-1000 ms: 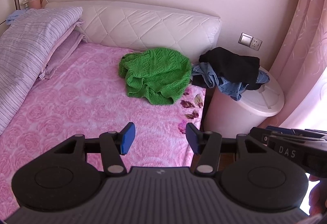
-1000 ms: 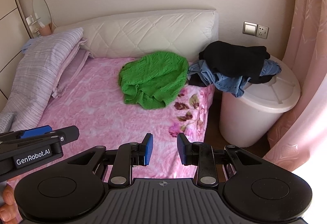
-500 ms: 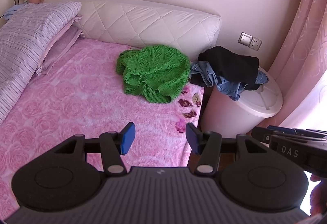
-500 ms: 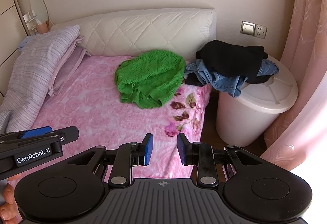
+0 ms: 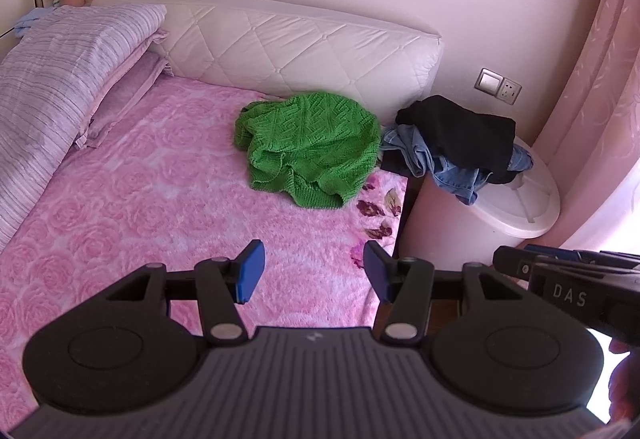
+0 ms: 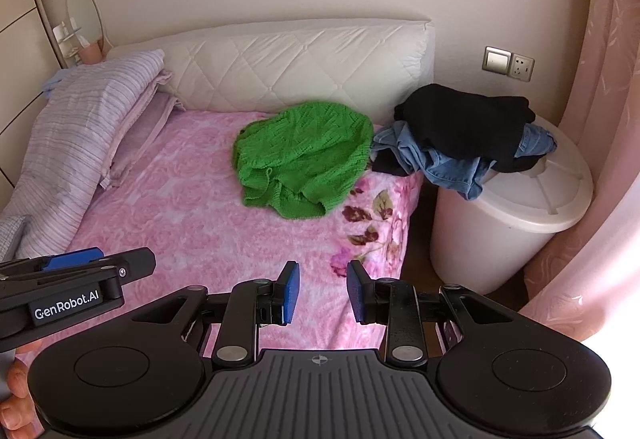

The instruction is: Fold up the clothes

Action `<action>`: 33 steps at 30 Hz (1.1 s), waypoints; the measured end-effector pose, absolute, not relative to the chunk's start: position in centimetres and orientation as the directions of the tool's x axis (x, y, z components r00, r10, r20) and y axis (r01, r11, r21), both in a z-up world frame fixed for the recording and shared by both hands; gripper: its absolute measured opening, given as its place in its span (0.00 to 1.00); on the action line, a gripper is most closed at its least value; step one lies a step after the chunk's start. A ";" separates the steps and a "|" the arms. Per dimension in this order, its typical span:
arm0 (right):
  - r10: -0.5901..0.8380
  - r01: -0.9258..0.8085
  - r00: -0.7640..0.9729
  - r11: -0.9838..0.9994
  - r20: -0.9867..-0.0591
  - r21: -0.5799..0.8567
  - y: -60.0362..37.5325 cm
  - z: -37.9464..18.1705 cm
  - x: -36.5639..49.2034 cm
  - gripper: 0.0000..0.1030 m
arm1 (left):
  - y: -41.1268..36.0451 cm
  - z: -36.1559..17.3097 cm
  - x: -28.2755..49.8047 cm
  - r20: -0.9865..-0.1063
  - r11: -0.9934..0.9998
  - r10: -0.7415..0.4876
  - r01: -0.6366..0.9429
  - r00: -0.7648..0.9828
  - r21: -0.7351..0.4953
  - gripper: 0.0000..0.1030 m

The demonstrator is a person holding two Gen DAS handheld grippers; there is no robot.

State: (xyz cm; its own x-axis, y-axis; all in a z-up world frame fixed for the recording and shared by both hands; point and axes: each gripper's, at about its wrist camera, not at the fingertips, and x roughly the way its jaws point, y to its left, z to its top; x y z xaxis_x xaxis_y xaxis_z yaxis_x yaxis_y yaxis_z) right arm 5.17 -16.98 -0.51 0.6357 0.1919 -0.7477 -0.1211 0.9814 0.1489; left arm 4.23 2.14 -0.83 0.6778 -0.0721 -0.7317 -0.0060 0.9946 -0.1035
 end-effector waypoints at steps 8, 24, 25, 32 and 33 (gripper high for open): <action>0.194 -0.138 0.644 0.981 -0.740 0.137 -16.5 0.1 6.5 0.29 | 2.6 -0.6 5.0 -0.723 0.993 -0.069 -0.019 0.688 -0.113 0.49; 0.224 -0.189 0.623 0.973 -0.750 0.133 -15.9 -1.3 11.1 0.29 | 3.0 -1.6 8.9 -0.735 0.990 -0.031 -0.078 0.677 -0.114 0.49; 0.226 -0.192 0.620 0.972 -0.752 0.134 -15.8 -1.5 11.5 0.29 | 3.1 -1.7 9.2 -0.737 0.990 -0.029 -0.082 0.675 -0.114 0.49; 0.240 -0.219 0.605 0.967 -0.759 0.131 -15.8 -2.1 14.3 0.29 | 2.8 -2.1 11.9 -0.748 0.988 -0.011 -0.107 0.663 -0.109 0.49; 0.241 -0.223 0.603 0.966 -0.760 0.130 -15.9 -2.2 14.7 0.29 | 2.8 -2.2 12.3 -0.750 0.988 -0.009 -0.110 0.662 -0.109 0.49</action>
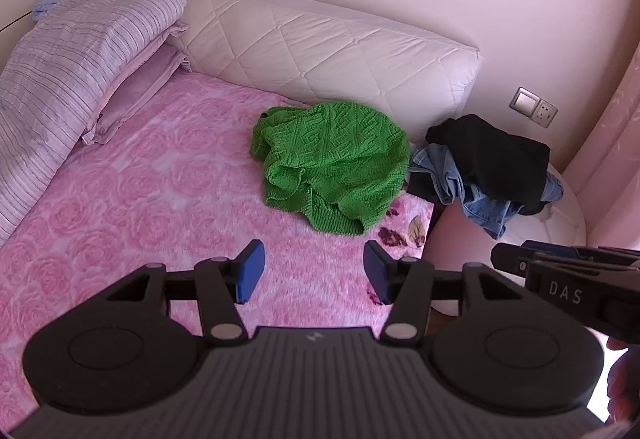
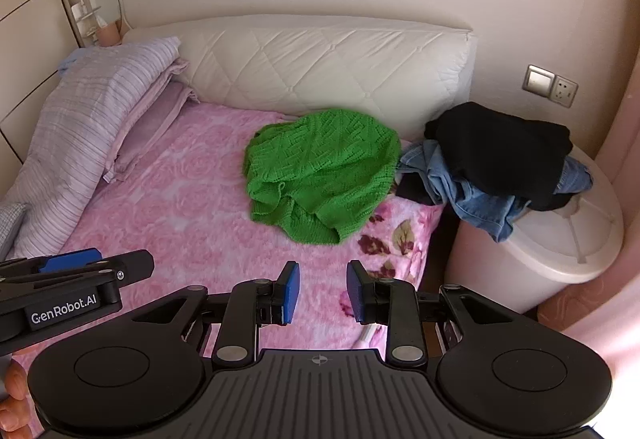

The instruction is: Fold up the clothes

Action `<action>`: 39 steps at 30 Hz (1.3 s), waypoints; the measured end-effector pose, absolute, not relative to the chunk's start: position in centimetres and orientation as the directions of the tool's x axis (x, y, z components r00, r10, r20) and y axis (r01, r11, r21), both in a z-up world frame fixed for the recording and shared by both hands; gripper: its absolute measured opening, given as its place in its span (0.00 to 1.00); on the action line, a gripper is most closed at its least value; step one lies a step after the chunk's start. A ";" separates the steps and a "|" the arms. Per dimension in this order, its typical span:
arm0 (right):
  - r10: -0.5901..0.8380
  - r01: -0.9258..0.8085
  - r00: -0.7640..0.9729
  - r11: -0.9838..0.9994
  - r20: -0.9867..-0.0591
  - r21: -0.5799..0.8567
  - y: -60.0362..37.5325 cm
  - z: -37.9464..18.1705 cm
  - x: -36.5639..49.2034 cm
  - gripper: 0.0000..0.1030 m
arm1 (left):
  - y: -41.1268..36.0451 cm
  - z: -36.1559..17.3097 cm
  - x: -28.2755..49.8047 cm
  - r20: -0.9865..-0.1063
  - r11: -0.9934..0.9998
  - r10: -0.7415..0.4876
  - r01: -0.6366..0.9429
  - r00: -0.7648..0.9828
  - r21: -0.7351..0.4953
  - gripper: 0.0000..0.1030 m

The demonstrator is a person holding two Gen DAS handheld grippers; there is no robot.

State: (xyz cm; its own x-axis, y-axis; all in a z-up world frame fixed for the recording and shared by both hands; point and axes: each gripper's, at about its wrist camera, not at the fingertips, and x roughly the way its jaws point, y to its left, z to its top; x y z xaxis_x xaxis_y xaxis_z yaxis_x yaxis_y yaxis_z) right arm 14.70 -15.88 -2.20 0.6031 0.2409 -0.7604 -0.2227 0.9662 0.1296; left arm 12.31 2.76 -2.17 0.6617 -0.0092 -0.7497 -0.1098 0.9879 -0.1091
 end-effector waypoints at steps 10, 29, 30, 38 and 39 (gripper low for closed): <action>0.233 -0.211 0.582 0.968 -0.779 0.132 -17.8 -3.0 18.9 0.29 | 0.9 -3.0 16.7 -0.773 0.990 -0.018 -0.096 0.634 -0.101 0.49; 0.256 -0.220 0.533 0.962 -0.807 0.159 -20.6 -4.9 28.2 0.29 | -1.4 -4.8 26.2 -0.814 0.989 -0.001 -0.119 0.581 -0.086 0.49; 0.257 -0.221 0.529 0.962 -0.809 0.161 -20.6 -5.1 28.7 0.29 | -1.4 -5.0 26.7 -0.816 0.989 -0.003 -0.119 0.577 -0.088 0.49; 0.272 -0.230 0.489 0.957 -0.829 0.178 -20.4 -7.1 33.4 0.29 | -0.7 -7.0 30.9 -0.842 0.985 -0.001 -0.147 0.539 -0.095 0.49; 0.273 -0.232 0.484 0.956 -0.831 0.179 -20.3 -7.3 34.0 0.29 | -0.6 -7.3 31.3 -0.844 0.985 0.003 -0.149 0.537 -0.092 0.49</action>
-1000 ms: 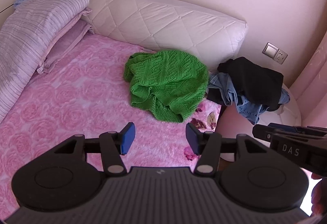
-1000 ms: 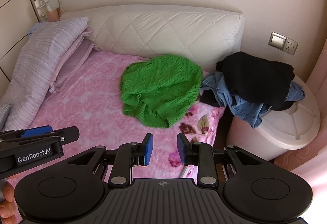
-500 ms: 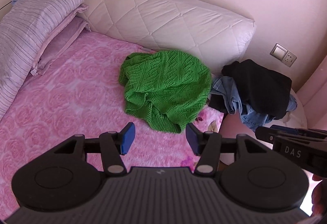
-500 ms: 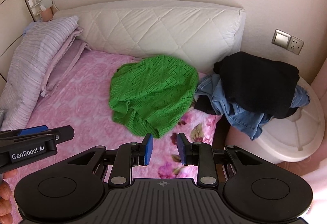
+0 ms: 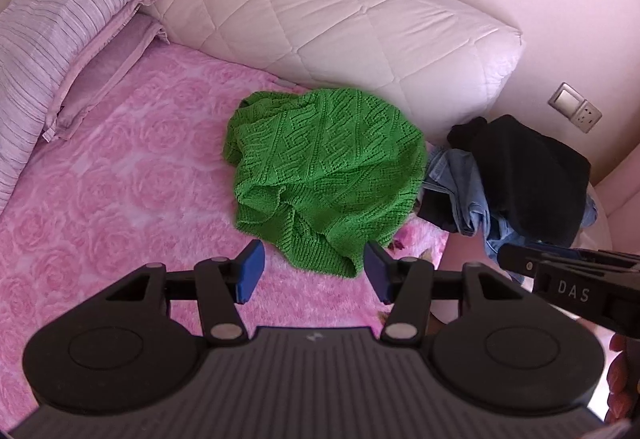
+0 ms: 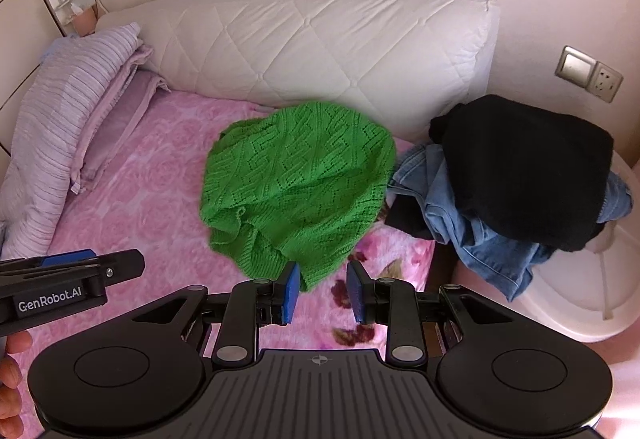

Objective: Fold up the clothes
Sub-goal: 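Reach both grippers to the green sweater vest and close on its edge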

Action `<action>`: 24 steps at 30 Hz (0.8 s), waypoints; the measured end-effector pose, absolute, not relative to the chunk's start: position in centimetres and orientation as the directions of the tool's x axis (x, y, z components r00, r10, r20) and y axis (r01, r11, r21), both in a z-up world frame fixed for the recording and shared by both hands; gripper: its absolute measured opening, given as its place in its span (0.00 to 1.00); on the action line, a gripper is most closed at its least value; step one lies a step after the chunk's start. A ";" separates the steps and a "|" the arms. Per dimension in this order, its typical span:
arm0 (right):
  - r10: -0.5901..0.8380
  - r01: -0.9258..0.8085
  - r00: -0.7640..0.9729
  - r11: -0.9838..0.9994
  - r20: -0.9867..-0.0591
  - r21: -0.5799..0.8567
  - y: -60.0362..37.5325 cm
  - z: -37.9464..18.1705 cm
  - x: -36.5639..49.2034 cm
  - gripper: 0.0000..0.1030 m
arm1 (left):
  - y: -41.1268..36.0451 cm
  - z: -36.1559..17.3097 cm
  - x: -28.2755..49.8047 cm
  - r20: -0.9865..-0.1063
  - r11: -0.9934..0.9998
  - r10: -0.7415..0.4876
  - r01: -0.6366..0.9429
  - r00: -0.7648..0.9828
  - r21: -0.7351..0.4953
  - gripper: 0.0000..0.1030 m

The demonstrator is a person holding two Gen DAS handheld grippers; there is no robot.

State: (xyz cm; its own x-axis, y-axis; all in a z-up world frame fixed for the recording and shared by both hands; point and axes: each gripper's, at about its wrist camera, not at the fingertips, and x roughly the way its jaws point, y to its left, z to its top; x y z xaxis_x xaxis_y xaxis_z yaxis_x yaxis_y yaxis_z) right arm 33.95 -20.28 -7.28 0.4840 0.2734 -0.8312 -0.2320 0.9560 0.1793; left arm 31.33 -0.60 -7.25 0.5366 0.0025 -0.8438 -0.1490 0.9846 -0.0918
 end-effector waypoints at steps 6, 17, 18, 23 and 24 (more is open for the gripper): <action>0.274 -0.235 0.464 0.955 -0.843 0.181 -19.8 -8.4 37.0 0.29 | 0.3 -8.5 34.0 -0.846 0.985 0.000 -0.148 0.533 -0.094 0.49; 0.328 -0.205 0.448 0.943 -0.831 0.262 -19.7 -13.1 42.0 0.29 | 2.4 -14.6 38.3 -0.864 0.984 -0.013 -0.146 0.504 -0.100 0.49; 0.335 -0.193 0.440 0.941 -0.833 0.277 -19.8 -14.0 42.4 0.29 | 2.7 -15.5 38.8 -0.866 0.984 -0.009 -0.149 0.500 -0.096 0.49; 0.373 -0.095 0.364 0.926 -0.853 0.365 -20.5 -19.5 45.1 0.29 | 4.2 -19.5 41.7 -0.873 0.985 -0.005 -0.149 0.487 -0.089 0.49; 0.376 -0.076 0.349 0.924 -0.859 0.374 -20.6 -20.7 45.7 0.29 | 4.5 -20.3 42.5 -0.873 0.985 -0.007 -0.147 0.487 -0.090 0.49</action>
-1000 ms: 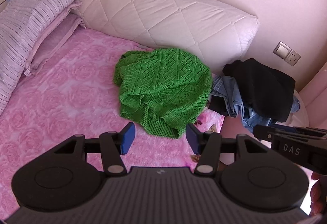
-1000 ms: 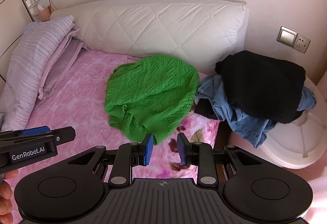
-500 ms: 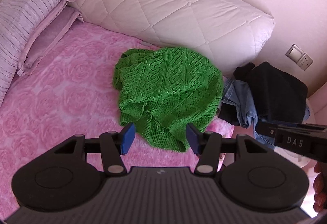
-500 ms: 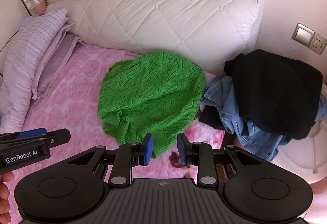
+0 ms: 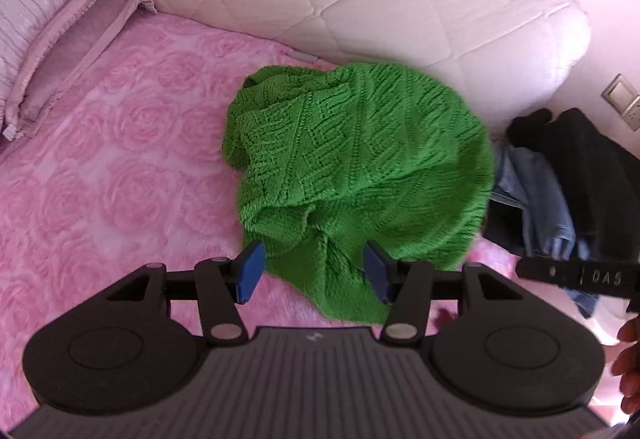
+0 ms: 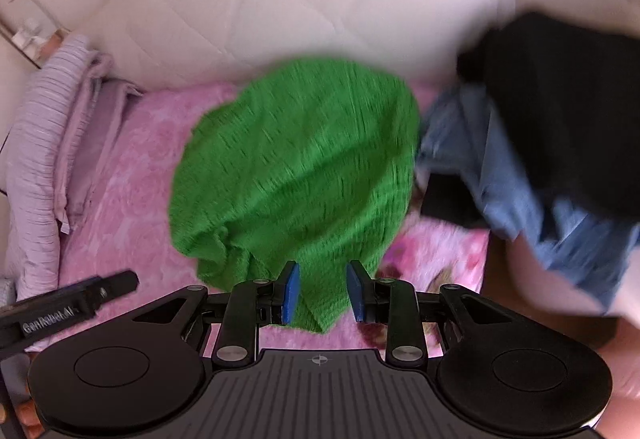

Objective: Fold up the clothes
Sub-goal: 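Reach both grippers to the green sweater vest and close on its edge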

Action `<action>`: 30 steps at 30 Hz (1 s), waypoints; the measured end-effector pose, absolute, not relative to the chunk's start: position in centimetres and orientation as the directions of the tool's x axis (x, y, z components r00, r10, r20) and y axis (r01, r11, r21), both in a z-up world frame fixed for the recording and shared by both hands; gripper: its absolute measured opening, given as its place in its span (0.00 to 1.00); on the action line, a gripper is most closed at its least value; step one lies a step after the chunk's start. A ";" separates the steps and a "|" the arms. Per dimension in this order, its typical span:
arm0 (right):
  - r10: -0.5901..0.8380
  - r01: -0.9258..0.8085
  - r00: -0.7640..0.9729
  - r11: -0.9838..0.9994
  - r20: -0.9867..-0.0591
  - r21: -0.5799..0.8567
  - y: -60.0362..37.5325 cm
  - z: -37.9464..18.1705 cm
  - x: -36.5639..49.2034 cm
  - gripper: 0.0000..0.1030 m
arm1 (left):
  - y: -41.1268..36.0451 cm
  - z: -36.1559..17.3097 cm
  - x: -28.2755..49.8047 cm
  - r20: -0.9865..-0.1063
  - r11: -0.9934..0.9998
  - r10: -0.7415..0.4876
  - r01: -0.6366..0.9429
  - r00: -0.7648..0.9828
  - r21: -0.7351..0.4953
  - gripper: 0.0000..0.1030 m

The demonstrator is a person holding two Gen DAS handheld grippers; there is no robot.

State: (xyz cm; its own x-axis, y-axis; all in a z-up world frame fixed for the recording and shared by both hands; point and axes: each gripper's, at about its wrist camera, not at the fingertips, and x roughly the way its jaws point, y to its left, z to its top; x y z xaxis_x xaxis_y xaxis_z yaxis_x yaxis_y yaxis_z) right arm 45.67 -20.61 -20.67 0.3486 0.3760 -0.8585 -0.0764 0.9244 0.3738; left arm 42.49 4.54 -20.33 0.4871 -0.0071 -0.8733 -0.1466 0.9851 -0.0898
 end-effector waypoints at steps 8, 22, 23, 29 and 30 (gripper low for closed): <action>0.353 0.070 0.345 0.914 -0.870 0.399 -21.6 -27.1 50.2 0.81 | 6.9 -24.6 48.2 -0.868 0.975 -0.037 -0.171 0.496 -0.139 0.49; 0.330 0.279 0.288 0.869 -0.899 0.408 -21.5 -33.6 52.7 0.81 | 10.2 -31.4 52.5 -0.902 0.944 -0.004 -0.295 0.432 -0.145 0.50; 0.324 0.290 0.283 0.868 -0.902 0.403 -21.4 -33.9 52.7 0.81 | 10.6 -31.7 52.5 -0.904 0.940 0.011 -0.314 0.426 -0.137 0.50; 0.311 0.225 0.307 0.894 -0.899 0.387 -20.9 -33.6 52.0 0.28 | 10.2 -33.2 51.8 -0.896 0.926 -0.095 -0.292 0.434 -0.240 0.32; 0.316 0.199 0.312 0.900 -0.896 0.387 -20.8 -33.5 51.9 0.19 | 9.8 -33.1 51.6 -0.892 0.931 -0.098 -0.277 0.442 -0.240 0.22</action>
State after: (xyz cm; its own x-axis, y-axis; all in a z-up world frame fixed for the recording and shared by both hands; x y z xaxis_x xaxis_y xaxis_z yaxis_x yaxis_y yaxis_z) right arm 51.89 -20.80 -33.48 0.3123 0.3162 -0.8958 0.1989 0.9003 0.3871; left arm 51.65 9.77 -33.13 0.4421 -0.0981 -0.8916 -0.2767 0.9306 -0.2395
